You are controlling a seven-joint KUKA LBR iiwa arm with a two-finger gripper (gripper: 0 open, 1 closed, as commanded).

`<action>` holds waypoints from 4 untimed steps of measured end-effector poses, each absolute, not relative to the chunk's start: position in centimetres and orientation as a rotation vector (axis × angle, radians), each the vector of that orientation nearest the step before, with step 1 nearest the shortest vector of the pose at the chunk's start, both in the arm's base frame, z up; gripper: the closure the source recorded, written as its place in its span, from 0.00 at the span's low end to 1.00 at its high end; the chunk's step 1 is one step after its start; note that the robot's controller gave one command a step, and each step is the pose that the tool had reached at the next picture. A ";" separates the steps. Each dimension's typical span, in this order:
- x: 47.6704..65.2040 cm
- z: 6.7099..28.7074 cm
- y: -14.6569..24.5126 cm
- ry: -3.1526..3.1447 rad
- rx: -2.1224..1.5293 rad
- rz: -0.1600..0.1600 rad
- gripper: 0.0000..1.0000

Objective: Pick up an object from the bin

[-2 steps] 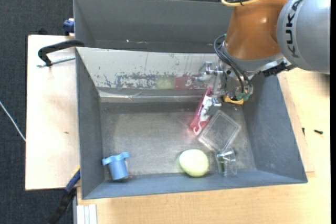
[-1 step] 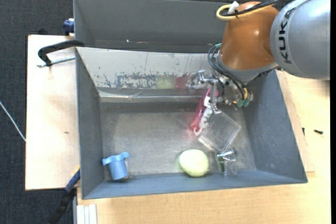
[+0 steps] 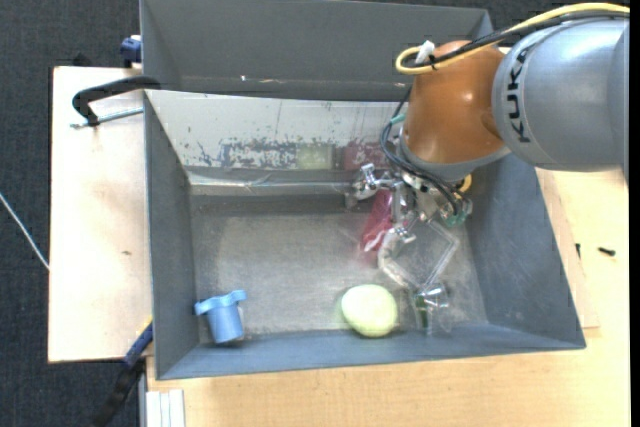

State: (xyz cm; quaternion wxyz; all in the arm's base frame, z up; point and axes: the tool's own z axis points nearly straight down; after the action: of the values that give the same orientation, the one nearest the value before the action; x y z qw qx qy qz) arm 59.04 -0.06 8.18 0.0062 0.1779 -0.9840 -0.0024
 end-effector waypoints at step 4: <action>59.9 7.8 -5.3 -2.783 1.392 -0.033 1.00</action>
Offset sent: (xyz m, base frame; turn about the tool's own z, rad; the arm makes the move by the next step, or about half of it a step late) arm 0.0087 -0.0398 -0.0118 -0.2731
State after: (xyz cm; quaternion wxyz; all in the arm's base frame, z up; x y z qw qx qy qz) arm 59.90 -5.35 7.78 0.0148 0.4473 -0.8942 -0.0107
